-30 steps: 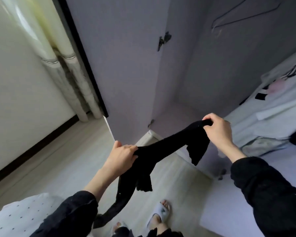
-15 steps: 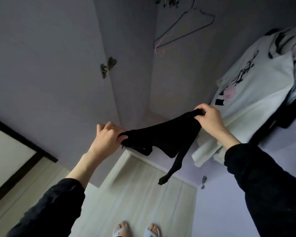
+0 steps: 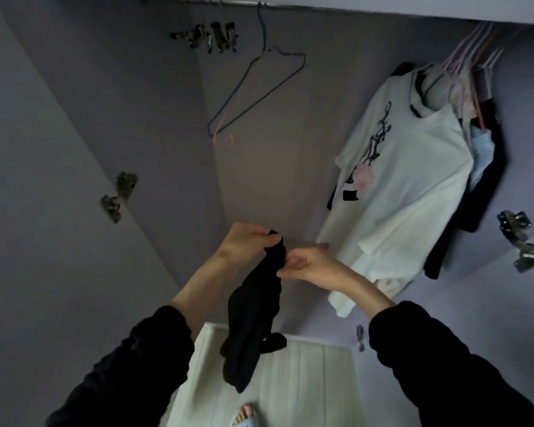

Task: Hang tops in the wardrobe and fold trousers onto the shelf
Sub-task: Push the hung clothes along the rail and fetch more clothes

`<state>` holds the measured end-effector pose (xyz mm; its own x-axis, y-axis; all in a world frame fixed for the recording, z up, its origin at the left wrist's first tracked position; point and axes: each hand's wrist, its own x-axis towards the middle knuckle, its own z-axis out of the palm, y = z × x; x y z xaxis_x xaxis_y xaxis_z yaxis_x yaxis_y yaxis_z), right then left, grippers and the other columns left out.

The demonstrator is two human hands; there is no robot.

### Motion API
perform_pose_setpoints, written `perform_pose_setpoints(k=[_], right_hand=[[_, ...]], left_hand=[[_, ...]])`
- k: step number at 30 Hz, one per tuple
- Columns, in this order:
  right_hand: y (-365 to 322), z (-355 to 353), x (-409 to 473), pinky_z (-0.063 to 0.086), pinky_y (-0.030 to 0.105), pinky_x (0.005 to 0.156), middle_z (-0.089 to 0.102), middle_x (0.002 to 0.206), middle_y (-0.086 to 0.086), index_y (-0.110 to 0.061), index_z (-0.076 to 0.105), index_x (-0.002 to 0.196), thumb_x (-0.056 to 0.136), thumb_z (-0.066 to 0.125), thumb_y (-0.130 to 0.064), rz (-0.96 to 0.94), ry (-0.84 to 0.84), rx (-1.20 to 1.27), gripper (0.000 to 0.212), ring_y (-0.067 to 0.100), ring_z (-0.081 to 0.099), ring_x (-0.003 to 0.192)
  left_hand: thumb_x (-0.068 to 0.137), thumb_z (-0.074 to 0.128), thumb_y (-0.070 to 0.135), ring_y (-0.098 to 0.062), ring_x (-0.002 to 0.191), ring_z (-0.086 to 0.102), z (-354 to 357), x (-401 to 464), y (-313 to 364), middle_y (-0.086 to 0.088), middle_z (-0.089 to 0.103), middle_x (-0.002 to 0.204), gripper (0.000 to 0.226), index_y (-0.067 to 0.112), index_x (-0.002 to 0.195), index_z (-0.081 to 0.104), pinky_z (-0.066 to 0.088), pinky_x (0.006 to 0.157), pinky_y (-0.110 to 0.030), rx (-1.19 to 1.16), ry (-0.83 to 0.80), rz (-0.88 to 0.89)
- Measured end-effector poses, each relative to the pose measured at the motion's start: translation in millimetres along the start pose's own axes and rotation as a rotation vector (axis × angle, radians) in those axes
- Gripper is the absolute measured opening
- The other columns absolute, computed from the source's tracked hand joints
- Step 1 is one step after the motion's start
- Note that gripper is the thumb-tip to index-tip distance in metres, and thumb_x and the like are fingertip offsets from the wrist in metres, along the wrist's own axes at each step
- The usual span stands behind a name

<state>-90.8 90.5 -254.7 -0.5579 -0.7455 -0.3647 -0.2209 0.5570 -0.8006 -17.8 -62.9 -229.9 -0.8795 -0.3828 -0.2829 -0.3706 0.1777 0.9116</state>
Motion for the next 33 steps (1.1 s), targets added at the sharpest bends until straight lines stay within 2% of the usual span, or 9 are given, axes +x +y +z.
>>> perform_pose_setpoints(k=[3, 8, 12, 14, 18, 23, 28, 30, 33], right_hand=[[-2.4, 11.9, 0.7, 0.05, 0.019, 0.077, 0.069, 0.092, 0.004, -0.009, 0.065, 0.1, 0.083, 0.071, -0.024, -0.026, 0.065, 0.126, 0.023, 0.002, 0.063, 0.076], [2.2, 10.6, 12.9, 0.052, 0.046, 0.078, 0.07, 0.087, 0.008, -0.004, 0.065, 0.093, 0.09, 0.063, -0.025, -0.091, 0.366, 0.012, 0.021, 0.023, 0.067, 0.081], [-5.0, -25.2, 12.2, 0.038, 0.029, 0.061, 0.053, 0.064, 0.0, -0.016, 0.056, 0.071, 0.093, 0.059, -0.019, -0.169, 0.41, -0.032, 0.022, 0.015, 0.051, 0.063], [-9.5, -46.3, 10.7, 0.034, 0.017, 0.061, 0.049, 0.069, -0.016, -0.009, 0.065, 0.087, 0.093, 0.058, -0.02, -0.213, 0.413, -0.082, 0.014, 0.009, 0.05, 0.072], [-19.0, -84.0, 8.5, 0.038, 0.017, 0.078, 0.057, 0.092, -0.01, 0.001, 0.063, 0.11, 0.094, 0.056, -0.016, -0.275, 0.417, -0.089, 0.024, 0.008, 0.055, 0.094], [-43.2, -115.3, -9.1, 0.045, 0.01, 0.075, 0.063, 0.084, -0.01, -0.02, 0.06, 0.093, 0.094, 0.051, -0.002, -0.321, 0.37, 0.168, 0.021, -0.007, 0.06, 0.076], [-57.6, -136.3, -17.4, 0.048, 0.028, 0.086, 0.07, 0.08, -0.008, -0.029, 0.069, 0.084, 0.088, 0.059, -0.01, -0.331, 0.505, 0.272, 0.021, 0.01, 0.064, 0.085], [-61.6, -143.1, -21.2, 0.05, 0.027, 0.084, 0.069, 0.078, -0.005, -0.025, 0.069, 0.081, 0.089, 0.057, -0.003, -0.326, 0.552, 0.299, 0.026, 0.01, 0.065, 0.081], [-58.3, -154.5, -24.2, 0.049, 0.029, 0.077, 0.067, 0.08, 0.005, -0.016, 0.07, 0.078, 0.089, 0.057, -0.005, -0.286, 0.631, 0.285, 0.02, 0.015, 0.062, 0.079]], left_hand=[[0.086, 0.066, 0.011, 0.006, 0.054, 0.058, 10.1, 8.0, 11.8, 0.006, 0.063, 0.067, 0.007, 0.007, 0.084, 0.072, 0.041, 0.054, -0.003, -0.04, 0.006, 0.019], [0.085, 0.066, 0.007, -0.001, 0.06, 0.055, 9.5, 17.4, 34.8, 0.001, 0.06, 0.067, 0.008, 0.007, 0.078, 0.069, 0.04, 0.054, -0.004, -0.048, 0.042, 0.069], [0.084, 0.067, 0.008, 0.003, 0.06, 0.057, -0.8, 22.3, 39.1, 0.01, 0.062, 0.067, 0.01, 0.012, 0.075, 0.069, 0.042, 0.054, -0.002, -0.144, 0.126, 0.079], [0.085, 0.067, 0.009, 0.004, 0.065, 0.06, 0.0, 22.9, 38.1, 0.01, 0.064, 0.072, 0.003, 0.009, 0.083, 0.07, 0.042, 0.055, -0.002, -0.167, 0.119, 0.077], [0.087, 0.065, 0.011, -0.015, 0.111, 0.054, 10.2, 30.8, 36.3, 0.001, 0.059, 0.112, 0.024, 0.015, 0.11, 0.064, 0.04, 0.083, -0.015, -0.041, 0.117, 0.126], [0.088, 0.062, 0.029, -0.016, 0.14, 0.025, 20.0, 44.8, 18.2, 0.009, 0.029, 0.151, 0.07, 0.037, 0.146, 0.023, 0.017, 0.116, -0.048, 0.28, -0.055, 0.195], [0.085, 0.062, 0.041, -0.012, 0.106, 0.056, 44.1, 48.6, 14.6, 0.009, 0.065, 0.105, 0.031, 0.028, 0.113, 0.062, 0.029, 0.096, -0.032, 0.564, 0.058, 0.167], [0.088, 0.059, 0.033, -0.021, 0.104, 0.059, 54.2, 46.1, 11.4, 0.0, 0.068, 0.099, 0.014, 0.021, 0.092, 0.066, 0.033, 0.094, -0.034, 0.64, 0.091, 0.134], [0.089, 0.053, 0.023, -0.028, 0.107, 0.056, 53.1, 41.7, 3.7, -0.005, 0.065, 0.104, 0.015, 0.019, 0.099, 0.064, 0.036, 0.093, -0.037, 0.704, 0.091, 0.032]])
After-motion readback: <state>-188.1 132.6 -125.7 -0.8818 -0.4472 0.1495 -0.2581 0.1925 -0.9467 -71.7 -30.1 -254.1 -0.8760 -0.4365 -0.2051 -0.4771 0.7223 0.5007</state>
